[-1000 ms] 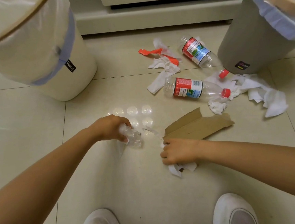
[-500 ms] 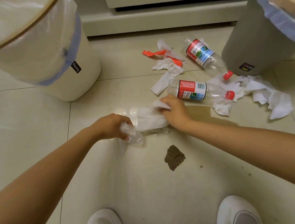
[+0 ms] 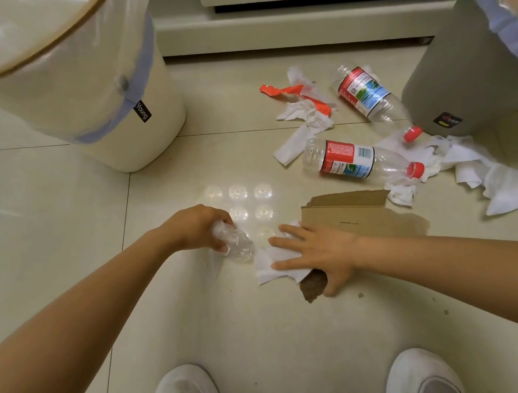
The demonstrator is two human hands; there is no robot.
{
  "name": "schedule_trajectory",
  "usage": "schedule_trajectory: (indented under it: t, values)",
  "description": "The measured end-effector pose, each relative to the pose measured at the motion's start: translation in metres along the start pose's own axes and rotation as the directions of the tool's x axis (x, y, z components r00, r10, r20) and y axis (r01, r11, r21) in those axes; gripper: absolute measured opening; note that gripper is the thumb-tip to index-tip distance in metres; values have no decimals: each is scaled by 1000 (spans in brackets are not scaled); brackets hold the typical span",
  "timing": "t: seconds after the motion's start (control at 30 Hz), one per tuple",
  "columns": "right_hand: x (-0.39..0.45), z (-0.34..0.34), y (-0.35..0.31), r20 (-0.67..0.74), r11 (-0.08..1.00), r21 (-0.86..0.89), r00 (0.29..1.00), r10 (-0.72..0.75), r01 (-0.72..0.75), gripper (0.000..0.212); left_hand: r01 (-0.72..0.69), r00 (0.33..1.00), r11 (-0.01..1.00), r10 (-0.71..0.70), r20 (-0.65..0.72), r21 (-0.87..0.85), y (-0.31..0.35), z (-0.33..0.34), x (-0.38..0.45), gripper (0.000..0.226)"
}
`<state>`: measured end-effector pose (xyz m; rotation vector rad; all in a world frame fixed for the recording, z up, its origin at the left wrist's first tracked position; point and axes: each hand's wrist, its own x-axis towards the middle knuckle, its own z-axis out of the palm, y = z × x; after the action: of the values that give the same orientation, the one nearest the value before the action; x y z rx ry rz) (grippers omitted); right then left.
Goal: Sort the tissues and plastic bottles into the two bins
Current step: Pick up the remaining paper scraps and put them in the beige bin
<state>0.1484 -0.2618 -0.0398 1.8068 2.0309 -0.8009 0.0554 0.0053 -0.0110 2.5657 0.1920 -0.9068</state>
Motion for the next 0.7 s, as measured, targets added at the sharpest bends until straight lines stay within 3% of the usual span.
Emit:
schedule_trajectory:
  t: [0.13, 0.33, 0.5, 0.7]
  values:
    - [0, 2, -6, -133, 1000, -12, 991, -27, 26, 65, -4, 1000, 1000, 4, 9, 0, 0, 2, 0, 48]
    - [12, -3, -7, -163, 999, -36, 987, 13, -19, 34, -10, 1000, 1000, 10, 10, 5, -1, 1, -1, 46]
    - [21, -24, -7, -212, 993, 94, 973, 93, -74, 29, -5, 1000, 1000, 5, -16, -18, -3, -4, -9, 46]
    - [11, -83, 10, -416, 863, 491, 840, 350, -116, 35, 15, 982, 993, -37, -186, -120, -18, -43, -35, 40]
